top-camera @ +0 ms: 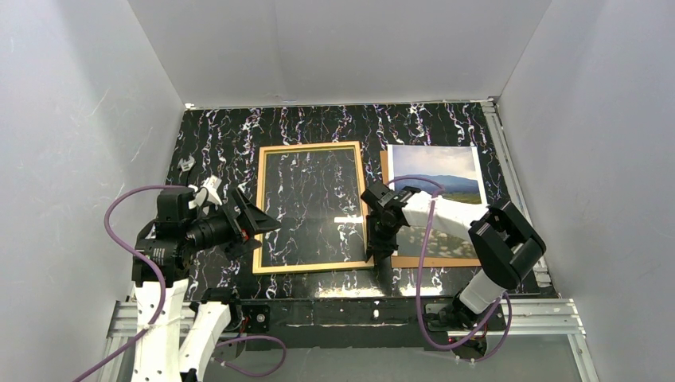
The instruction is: Put the photo into the frame
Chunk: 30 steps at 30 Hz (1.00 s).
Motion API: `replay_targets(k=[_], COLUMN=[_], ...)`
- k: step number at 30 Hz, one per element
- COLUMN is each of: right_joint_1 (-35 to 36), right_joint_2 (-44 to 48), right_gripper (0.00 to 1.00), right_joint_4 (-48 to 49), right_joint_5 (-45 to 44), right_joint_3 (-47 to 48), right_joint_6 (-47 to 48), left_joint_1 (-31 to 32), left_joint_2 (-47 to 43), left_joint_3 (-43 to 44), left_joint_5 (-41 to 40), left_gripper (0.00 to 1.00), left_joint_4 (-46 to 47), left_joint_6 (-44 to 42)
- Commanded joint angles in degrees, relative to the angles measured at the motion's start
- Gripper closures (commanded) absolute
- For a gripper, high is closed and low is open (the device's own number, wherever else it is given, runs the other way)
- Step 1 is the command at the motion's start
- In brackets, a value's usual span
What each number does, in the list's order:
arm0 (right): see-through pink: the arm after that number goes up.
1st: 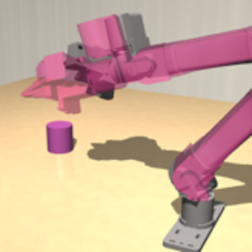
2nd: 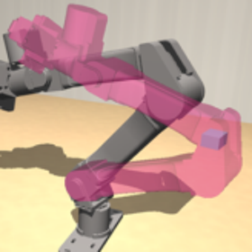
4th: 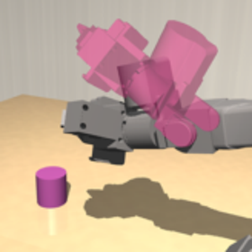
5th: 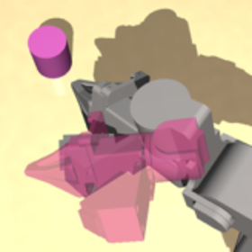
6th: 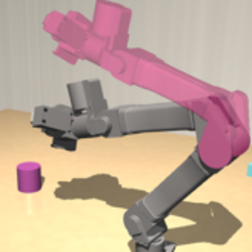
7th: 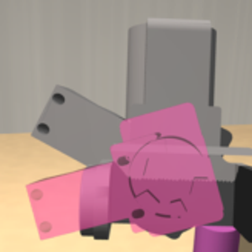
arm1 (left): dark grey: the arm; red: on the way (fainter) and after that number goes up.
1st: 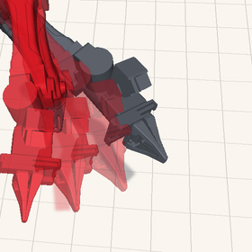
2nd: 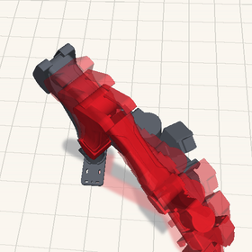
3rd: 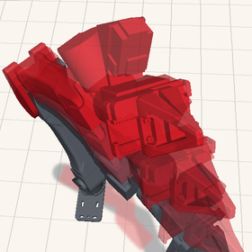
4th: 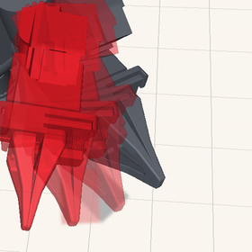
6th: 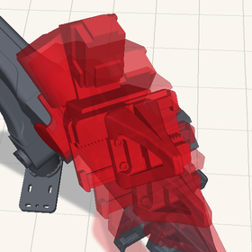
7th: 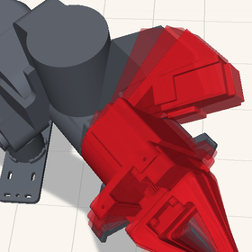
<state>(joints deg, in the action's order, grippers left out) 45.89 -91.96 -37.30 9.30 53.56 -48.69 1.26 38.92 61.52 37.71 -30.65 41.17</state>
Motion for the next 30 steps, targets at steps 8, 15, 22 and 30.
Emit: replay_targets(k=[8, 15, 22, 30], right_joint_1=[0.08, -0.19, -3.46, -4.74], right_joint_2=[4.86, 10.88, 13.51, 3.81], right_gripper=[0.24, 0.16, 0.15, 0.18], right_joint_4=[-6.95, -11.19, -16.7, -20.83], right_joint_5=[-10.3, -13.91, -21.3, -27.0], right_joint_3=[3.84, 4.62, 5.24, 10.97], right_joint_6=[2.35, 2.72, 4.29, 7.74], left_joint_1=[0.15, 0.14, 0.42, 0.63], left_joint_2=[-0.71, -1.03, -0.95, -1.07], left_joint_3=[-1.6, -1.67, -1.33, -1.86], left_joint_5=[3.11, 2.8, 1.96, 1.25], left_gripper=[0.02, 0.02, 0.02, 0.02], left_joint_4=[-3.97, -4.68, -7.18, -8.33], left_joint_6=[-0.12, -1.03, -3.17, -3.61])
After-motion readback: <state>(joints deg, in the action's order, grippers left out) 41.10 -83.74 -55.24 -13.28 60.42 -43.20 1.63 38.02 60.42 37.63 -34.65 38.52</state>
